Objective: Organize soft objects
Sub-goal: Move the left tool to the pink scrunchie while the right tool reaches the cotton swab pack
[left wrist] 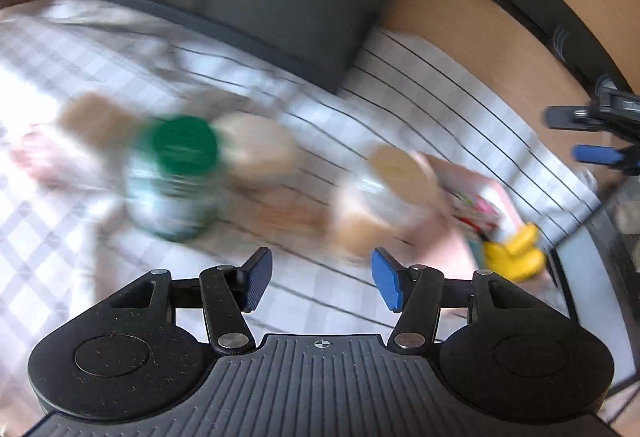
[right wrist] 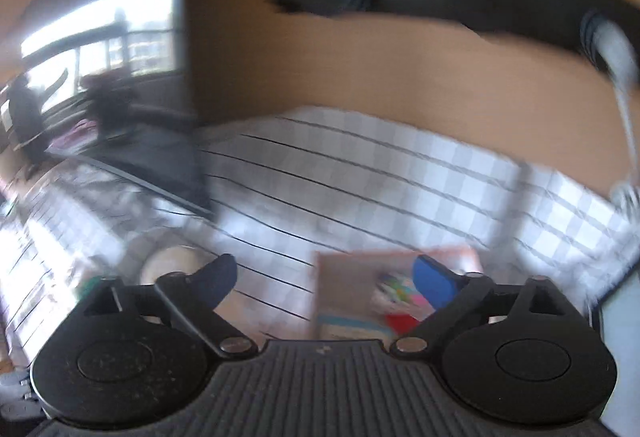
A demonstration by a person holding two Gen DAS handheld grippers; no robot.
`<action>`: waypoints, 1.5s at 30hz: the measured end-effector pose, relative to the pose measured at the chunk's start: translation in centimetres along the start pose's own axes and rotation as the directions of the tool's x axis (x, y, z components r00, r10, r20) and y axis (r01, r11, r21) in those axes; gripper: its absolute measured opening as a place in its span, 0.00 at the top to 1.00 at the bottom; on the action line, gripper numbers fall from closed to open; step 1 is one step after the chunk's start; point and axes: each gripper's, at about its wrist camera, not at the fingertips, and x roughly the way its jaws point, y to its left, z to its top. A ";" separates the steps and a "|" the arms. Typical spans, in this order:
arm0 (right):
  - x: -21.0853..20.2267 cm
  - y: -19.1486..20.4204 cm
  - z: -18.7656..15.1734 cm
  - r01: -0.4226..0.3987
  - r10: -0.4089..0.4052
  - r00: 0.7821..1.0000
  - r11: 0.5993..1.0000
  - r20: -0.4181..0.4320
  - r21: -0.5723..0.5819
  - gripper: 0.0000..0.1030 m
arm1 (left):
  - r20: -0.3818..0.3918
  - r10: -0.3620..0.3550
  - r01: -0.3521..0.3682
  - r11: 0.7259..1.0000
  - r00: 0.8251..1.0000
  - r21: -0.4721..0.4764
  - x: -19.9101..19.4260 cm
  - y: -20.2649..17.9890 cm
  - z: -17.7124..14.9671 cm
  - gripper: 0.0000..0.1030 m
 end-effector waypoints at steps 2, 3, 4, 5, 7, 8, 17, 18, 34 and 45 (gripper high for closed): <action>-0.3 4.3 1.2 -0.031 0.033 0.999 0.997 0.024 -0.071 0.01 | 0.043 0.052 -0.050 0.998 0.998 -0.035 -1.9 3.0 0.7 0.42; -0.4 6.5 1.8 -0.052 0.056 0.998 0.993 0.032 -0.104 0.01 | 0.068 0.079 -0.076 0.996 0.995 -0.056 -3.1 4.7 1.2 0.42; -0.5 9.2 2.6 -0.082 0.088 0.995 0.986 0.036 -0.144 0.01 | 0.089 0.102 -0.096 0.993 0.991 -0.071 -4.1 6.1 1.7 0.42; -0.6 11.5 3.2 -0.107 0.116 0.993 0.979 0.038 -0.173 0.01 | 0.110 0.127 -0.118 0.989 0.986 -0.085 -5.2 7.5 2.2 0.42; -1.0 16.6 4.5 -0.161 0.176 0.983 0.959 0.044 -0.233 0.01 | 0.151 0.182 -0.166 0.980 0.972 -0.111 -7.5 10.5 3.5 0.42; -1.2 18.7 5.0 -0.181 0.200 0.979 0.949 0.049 -0.258 0.01 | 0.171 0.208 -0.189 0.974 0.963 -0.121 -8.6 11.8 4.2 0.42; -0.3 33.6 8.1 -0.315 0.335 0.942 0.844 -0.034 -0.434 0.00 | 0.250 0.264 -0.228 0.960 0.931 -0.165 -14.3 19.7 6.1 0.42; 1.1 34.3 7.7 -0.320 0.322 0.944 0.845 -0.070 -0.429 0.00 | 0.246 0.253 -0.217 0.962 0.936 -0.165 -14.3 20.1 5.7 0.42; 22.8 35.3 -0.2 -0.217 0.103 0.852 0.962 -0.513 -0.167 0.01 | 0.144 0.195 -0.174 0.974 0.970 -0.146 -9.2 20.2 1.2 0.42; 21.6 32.8 1.5 -0.244 0.088 0.908 0.907 -0.411 -0.343 0.61 | 0.120 0.177 -0.182 0.983 0.977 0.030 -4.3 19.0 5.1 0.42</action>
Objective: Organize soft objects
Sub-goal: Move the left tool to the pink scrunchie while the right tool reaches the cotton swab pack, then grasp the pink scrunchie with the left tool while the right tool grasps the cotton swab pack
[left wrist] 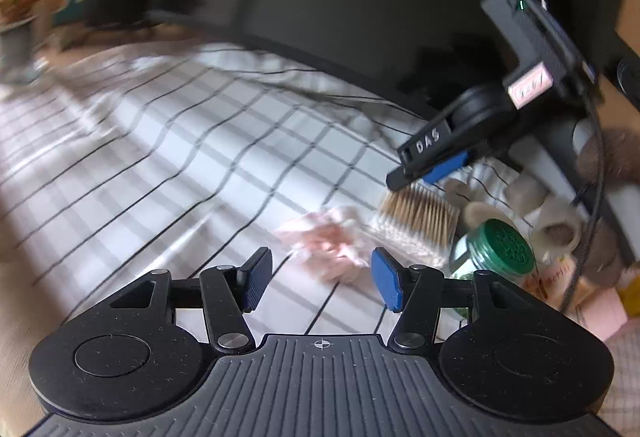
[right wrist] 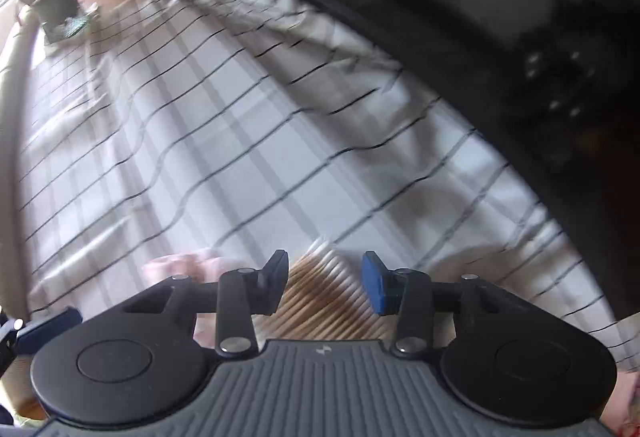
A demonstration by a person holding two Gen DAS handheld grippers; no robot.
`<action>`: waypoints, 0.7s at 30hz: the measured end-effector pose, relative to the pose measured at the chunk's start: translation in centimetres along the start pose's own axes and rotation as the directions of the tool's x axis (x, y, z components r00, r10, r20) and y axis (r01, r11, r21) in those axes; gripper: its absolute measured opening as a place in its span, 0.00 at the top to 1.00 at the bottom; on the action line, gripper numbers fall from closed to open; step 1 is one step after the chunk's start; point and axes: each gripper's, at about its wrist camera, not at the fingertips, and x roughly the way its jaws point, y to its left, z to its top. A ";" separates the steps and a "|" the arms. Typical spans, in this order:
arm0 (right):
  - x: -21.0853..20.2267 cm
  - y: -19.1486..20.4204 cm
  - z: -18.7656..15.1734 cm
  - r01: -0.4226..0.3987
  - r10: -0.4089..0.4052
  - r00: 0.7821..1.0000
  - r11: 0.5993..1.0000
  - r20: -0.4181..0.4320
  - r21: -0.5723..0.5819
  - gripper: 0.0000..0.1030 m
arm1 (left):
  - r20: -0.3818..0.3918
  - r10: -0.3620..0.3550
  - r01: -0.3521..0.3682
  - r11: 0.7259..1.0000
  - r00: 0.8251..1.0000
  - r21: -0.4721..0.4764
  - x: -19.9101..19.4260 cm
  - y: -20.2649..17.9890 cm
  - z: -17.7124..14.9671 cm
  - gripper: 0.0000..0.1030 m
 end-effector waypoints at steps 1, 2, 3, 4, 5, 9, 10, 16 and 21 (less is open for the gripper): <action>-0.3 -0.9 0.0 -0.002 0.002 1.000 1.000 0.009 0.014 0.61 | -0.011 -0.001 0.002 0.999 1.000 0.034 0.8 -0.4 0.3 0.42; -0.7 -1.6 -0.1 -0.006 0.006 1.000 1.000 0.016 0.028 0.61 | -0.026 -0.001 0.003 0.998 1.000 0.067 1.7 -0.8 0.4 0.42; -0.8 -2.1 -0.1 -0.011 0.010 1.000 0.999 0.021 0.040 0.60 | -0.040 0.003 0.000 0.995 0.999 0.098 2.4 -1.1 0.6 0.42; -1.0 -2.8 -0.2 -0.027 0.026 0.999 0.998 0.025 0.054 0.55 | -0.056 0.011 -0.004 0.992 0.998 0.126 3.3 -1.4 0.7 0.42; -1.1 -3.2 -0.3 -0.045 0.044 0.999 0.997 0.023 0.063 0.45 | -0.071 0.018 -0.008 0.989 0.997 0.148 4.1 -1.6 0.8 0.42; -1.7 -4.5 -0.8 -0.083 0.081 0.996 0.992 0.028 0.093 0.22 | -0.110 0.073 -0.050 0.979 0.991 0.197 7.1 -1.8 1.2 0.42; -1.8 -4.6 -1.0 -0.095 0.094 0.995 0.992 0.021 0.087 0.20 | -0.115 0.081 -0.057 0.979 0.990 0.196 7.7 -1.7 1.4 0.42; -0.3 -3.2 -1.8 -0.149 0.151 0.986 0.988 -0.068 0.043 0.12 | -0.165 0.027 -0.008 0.993 0.986 0.114 10.1 -0.5 1.5 0.41; 1.8 -2.2 -1.8 -0.127 0.130 0.983 0.991 -0.126 0.037 0.12 | -0.151 -0.007 0.010 1.000 0.989 0.014 9.7 1.0 1.2 0.56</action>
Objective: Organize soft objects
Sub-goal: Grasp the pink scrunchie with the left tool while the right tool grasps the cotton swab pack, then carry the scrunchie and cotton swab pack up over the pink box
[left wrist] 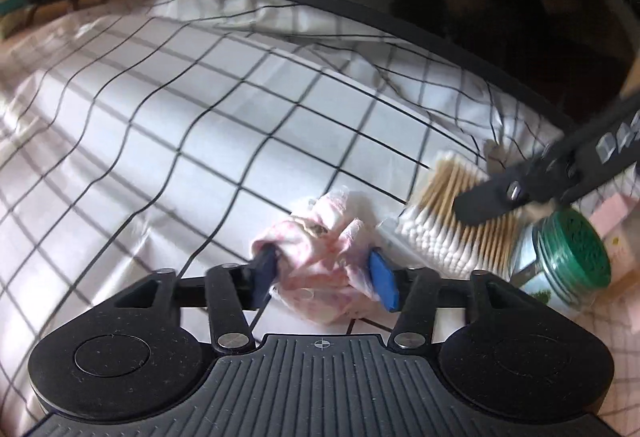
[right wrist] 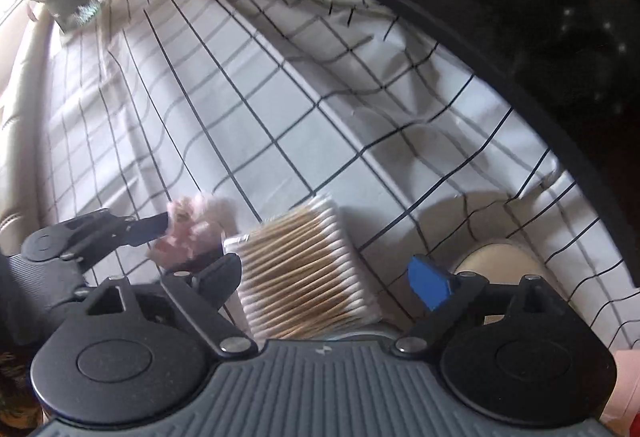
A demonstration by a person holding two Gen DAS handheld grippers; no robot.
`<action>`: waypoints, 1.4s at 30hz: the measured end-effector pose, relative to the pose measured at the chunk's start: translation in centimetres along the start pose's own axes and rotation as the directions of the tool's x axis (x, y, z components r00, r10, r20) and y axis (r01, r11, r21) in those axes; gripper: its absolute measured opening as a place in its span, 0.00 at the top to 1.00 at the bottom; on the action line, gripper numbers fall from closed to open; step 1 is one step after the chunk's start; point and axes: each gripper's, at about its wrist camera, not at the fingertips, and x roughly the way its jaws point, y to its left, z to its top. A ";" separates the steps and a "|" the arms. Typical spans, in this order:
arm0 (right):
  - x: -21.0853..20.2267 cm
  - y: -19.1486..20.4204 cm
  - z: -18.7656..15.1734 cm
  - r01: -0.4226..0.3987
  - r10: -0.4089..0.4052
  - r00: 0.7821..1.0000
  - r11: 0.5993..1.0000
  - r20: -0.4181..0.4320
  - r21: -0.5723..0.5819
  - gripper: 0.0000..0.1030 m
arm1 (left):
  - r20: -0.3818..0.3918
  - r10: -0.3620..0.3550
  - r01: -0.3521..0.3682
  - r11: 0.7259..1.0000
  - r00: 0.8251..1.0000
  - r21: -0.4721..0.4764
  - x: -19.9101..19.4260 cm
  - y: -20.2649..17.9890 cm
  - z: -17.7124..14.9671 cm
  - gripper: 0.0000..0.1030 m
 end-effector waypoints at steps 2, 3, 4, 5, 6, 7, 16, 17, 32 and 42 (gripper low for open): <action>1.0 0.3 0.0 -0.022 0.023 0.999 1.000 -0.040 0.008 0.12 | -0.003 0.012 -0.012 0.999 1.000 -0.051 -0.4 0.7 0.0 0.68; 1.2 0.7 -0.2 -0.026 0.026 0.998 1.000 -0.050 -0.002 0.12 | -0.007 0.019 -0.019 0.996 1.000 -0.085 -0.7 1.2 -0.1 0.71; 1.5 1.3 -0.3 -0.019 0.017 0.998 1.000 -0.054 -0.024 0.12 | -0.008 0.032 -0.032 0.991 0.999 -0.130 -1.1 1.8 -0.2 0.72; 1.6 1.9 -0.5 -0.005 0.002 0.999 0.999 -0.054 -0.054 0.12 | -0.005 0.050 -0.051 0.985 0.999 -0.162 -1.6 2.2 -0.3 0.72; 1.8 2.7 -0.7 0.011 -0.016 0.999 0.996 -0.052 -0.090 0.12 | 0.000 0.076 -0.075 0.981 0.997 -0.181 -2.2 2.4 -0.6 0.72; 1.9 3.4 -0.9 0.020 -0.027 0.998 0.992 -0.050 -0.123 0.12 | 0.004 0.097 -0.095 0.978 0.995 -0.185 -2.6 2.5 -0.9 0.72; 3.4 9.0 -3.1 0.109 -0.130 0.991 0.910 -0.024 -0.401 0.06 | 0.015 0.114 -0.108 0.967 0.993 -0.230 -3.9 3.0 -2.6 0.73; 3.4 9.2 -3.4 0.118 -0.137 0.991 0.899 -0.014 -0.421 0.06 | 0.015 0.114 -0.107 0.967 0.993 -0.230 -4.0 3.0 -2.7 0.73; 0.9 10.2 -5.6 0.105 -0.078 0.994 0.866 0.076 -0.489 0.31 | 0.020 0.126 -0.119 0.969 0.992 -0.216 -3.8 2.8 -2.7 0.73; -6.5 7.3 -3.6 0.052 0.017 0.979 0.942 0.201 -0.332 0.31 | 0.021 0.063 -0.055 0.963 0.998 -0.264 -4.5 2.8 -3.0 0.81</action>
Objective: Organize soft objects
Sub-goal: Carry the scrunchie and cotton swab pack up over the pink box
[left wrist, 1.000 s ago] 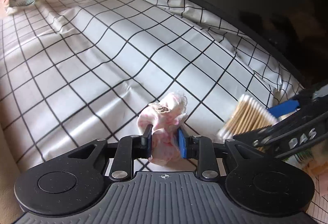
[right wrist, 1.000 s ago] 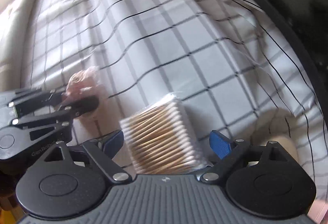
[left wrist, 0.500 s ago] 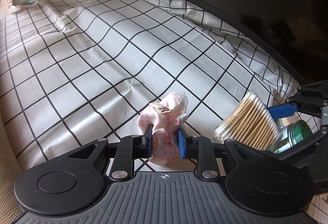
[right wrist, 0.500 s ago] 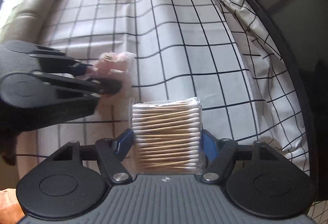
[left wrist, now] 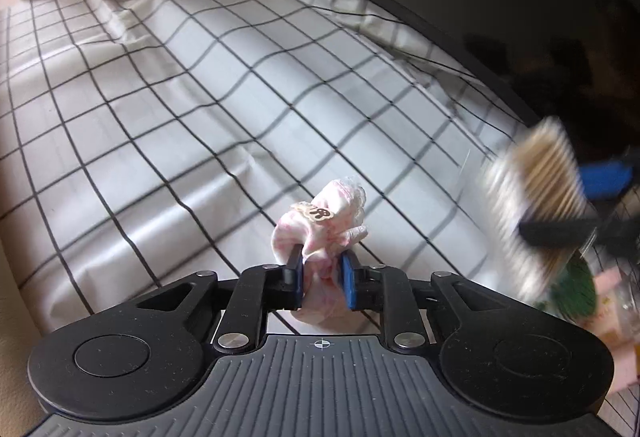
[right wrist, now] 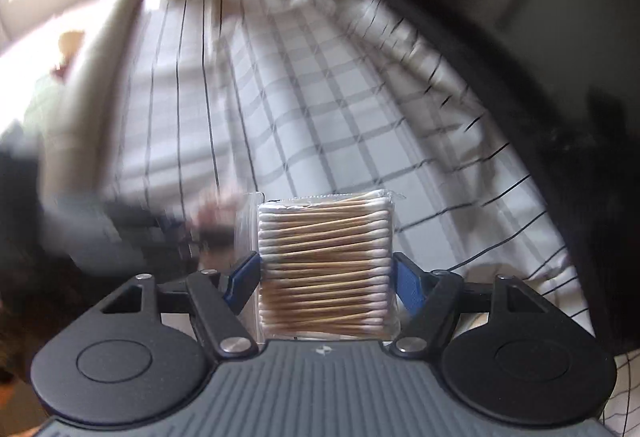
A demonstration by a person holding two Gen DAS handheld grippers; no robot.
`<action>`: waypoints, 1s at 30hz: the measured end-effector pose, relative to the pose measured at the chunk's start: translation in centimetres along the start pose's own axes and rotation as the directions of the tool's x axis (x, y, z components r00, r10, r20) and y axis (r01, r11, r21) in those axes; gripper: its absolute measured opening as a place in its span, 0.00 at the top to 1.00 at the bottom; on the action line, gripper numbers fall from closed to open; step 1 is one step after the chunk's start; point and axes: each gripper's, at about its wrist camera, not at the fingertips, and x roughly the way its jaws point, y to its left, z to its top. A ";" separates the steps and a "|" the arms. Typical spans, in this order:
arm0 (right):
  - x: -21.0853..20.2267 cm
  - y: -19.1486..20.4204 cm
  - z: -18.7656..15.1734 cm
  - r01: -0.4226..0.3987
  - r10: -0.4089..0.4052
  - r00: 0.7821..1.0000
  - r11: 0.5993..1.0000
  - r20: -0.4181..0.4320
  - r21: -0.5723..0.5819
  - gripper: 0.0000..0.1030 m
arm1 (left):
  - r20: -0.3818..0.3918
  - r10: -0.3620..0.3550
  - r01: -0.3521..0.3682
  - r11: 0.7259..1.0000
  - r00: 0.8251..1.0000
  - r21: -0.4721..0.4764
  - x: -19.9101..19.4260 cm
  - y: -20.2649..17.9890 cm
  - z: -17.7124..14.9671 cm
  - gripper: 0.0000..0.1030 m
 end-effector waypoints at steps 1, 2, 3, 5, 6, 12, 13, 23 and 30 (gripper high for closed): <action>-1.4 -0.5 0.2 -0.004 0.004 1.000 1.000 0.030 0.016 0.31 | 0.011 -0.002 0.002 1.000 1.000 0.027 -0.6 -0.7 0.0 0.82; -3.0 -1.0 0.3 -0.008 0.006 0.998 0.999 0.063 0.034 0.31 | 0.027 -0.001 -0.001 0.998 1.000 0.056 -1.4 -1.4 0.0 0.82; -4.5 -1.4 0.3 -0.010 0.005 0.996 0.999 0.092 0.051 0.31 | 0.051 -0.001 -0.004 0.996 0.999 0.088 -2.4 -2.4 0.3 0.82; -7.8 -2.5 0.1 -0.014 0.000 0.988 0.996 0.154 0.088 0.31 | 0.100 -0.001 -0.014 0.988 0.995 0.154 -4.7 -4.7 1.1 0.82; -9.2 -3.0 -0.1 -0.013 -0.006 0.983 0.995 0.182 0.103 0.31 | 0.124 0.007 -0.031 0.982 0.992 0.188 -6.0 -6.0 1.5 0.82; -17.9 -6.4 -3.4 0.063 -0.118 0.943 0.982 0.312 0.180 0.31 | 0.225 -0.060 -0.021 0.940 0.973 0.340 -11.9 -15.6 2.3 0.82; -19.2 -7.2 -4.3 0.089 -0.148 0.936 0.977 0.320 0.194 0.31 | 0.226 -0.084 -0.004 0.932 0.971 0.362 -12.4 -17.3 2.1 0.82; -27.1 -16.5 -16.2 0.219 -0.377 0.885 0.854 0.272 0.471 0.31 | 0.111 -0.274 0.162 0.799 0.955 0.580 -12.4 -32.5 -2.9 0.82; -28.7 -22.1 -25.3 0.271 -0.472 0.864 0.732 0.178 0.625 0.31 | 0.000 -0.342 0.257 0.706 0.940 0.660 -10.9 -41.0 -7.5 0.82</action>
